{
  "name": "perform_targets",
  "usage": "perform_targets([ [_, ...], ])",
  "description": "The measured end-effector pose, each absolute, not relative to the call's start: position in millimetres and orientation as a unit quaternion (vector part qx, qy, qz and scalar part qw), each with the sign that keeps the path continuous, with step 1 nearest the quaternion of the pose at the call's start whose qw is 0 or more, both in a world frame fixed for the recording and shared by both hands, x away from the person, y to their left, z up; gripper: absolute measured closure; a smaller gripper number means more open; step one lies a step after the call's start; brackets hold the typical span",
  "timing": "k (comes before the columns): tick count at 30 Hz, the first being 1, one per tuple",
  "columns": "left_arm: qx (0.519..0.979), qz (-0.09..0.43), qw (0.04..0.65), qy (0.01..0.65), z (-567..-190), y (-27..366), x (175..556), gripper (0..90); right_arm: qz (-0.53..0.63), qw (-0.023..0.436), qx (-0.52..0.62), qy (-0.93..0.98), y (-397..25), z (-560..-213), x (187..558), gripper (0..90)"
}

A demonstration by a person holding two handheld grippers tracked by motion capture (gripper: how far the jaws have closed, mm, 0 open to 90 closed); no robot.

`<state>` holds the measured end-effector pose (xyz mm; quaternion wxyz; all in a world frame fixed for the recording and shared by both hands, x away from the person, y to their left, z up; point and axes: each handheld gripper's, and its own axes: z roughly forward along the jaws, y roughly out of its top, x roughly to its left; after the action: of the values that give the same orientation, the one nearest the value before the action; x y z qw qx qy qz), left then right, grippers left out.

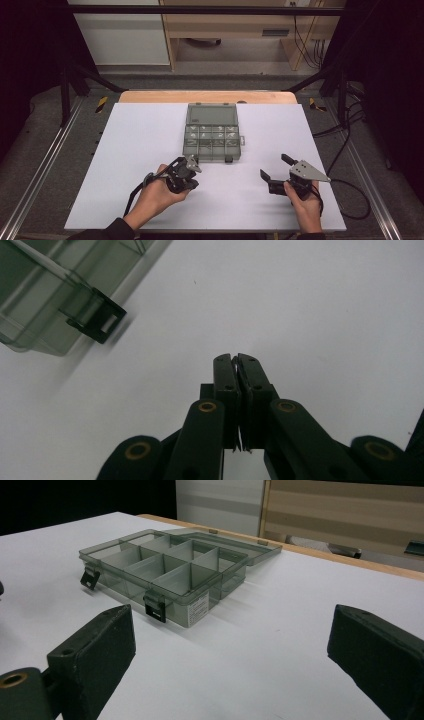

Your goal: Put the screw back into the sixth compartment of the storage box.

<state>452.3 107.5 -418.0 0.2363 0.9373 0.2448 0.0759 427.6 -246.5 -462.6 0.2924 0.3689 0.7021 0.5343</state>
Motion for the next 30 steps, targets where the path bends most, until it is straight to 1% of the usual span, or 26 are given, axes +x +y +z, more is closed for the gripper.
perform_targets([
  [16, 0.909, 0.101, 0.292, 0.278, -402, 107, 474, 88.0, 0.535, 0.289, 0.368, 0.703, -246, -463, 427, 5.3],
  [24, 0.905, 0.111, 0.303, 0.276, -392, 98, 485, 88.0, 0.537, 0.289, 0.366, 0.703, -246, -462, 428, 5.3],
  [27, 0.902, 0.118, 0.308, 0.279, -391, 94, 491, 88.1, 0.538, 0.288, 0.368, 0.702, -247, -462, 428, 5.3],
  [30, 0.899, 0.113, 0.315, 0.283, -394, 90, 497, 88.0, 0.538, 0.288, 0.366, 0.702, -247, -462, 428, 5.3],
])
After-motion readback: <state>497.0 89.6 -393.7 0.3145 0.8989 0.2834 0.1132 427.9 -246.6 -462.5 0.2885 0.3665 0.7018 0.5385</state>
